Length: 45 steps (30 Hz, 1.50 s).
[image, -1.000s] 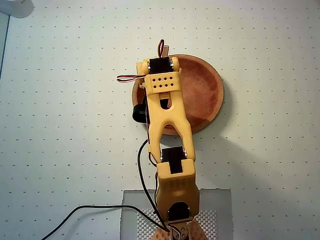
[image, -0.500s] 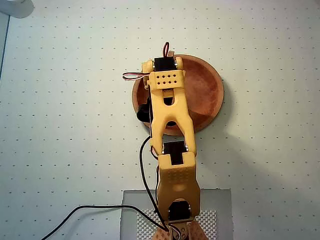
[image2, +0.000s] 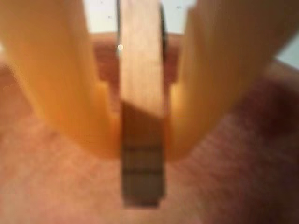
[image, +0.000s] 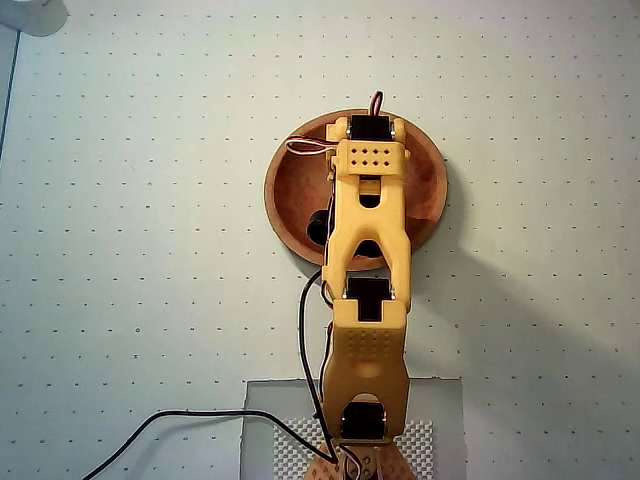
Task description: Grasp a clothespin and put it in the bowl.
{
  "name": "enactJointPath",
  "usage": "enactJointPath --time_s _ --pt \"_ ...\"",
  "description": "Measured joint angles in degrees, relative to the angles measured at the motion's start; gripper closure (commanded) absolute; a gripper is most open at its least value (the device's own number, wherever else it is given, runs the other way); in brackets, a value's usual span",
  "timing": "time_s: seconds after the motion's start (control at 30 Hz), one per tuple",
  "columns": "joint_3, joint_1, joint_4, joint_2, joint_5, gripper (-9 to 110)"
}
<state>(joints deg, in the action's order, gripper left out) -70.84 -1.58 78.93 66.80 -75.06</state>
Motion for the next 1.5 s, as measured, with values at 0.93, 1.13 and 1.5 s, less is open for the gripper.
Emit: enactJointPath --time_s 0.93,1.13,1.5 --pt "-8.53 1.58 3.78 6.68 -3.78 87" --pt "-8.53 1.23 3.78 6.68 -3.78 84" --pt "-8.70 1.23 3.87 13.97 -3.78 84"
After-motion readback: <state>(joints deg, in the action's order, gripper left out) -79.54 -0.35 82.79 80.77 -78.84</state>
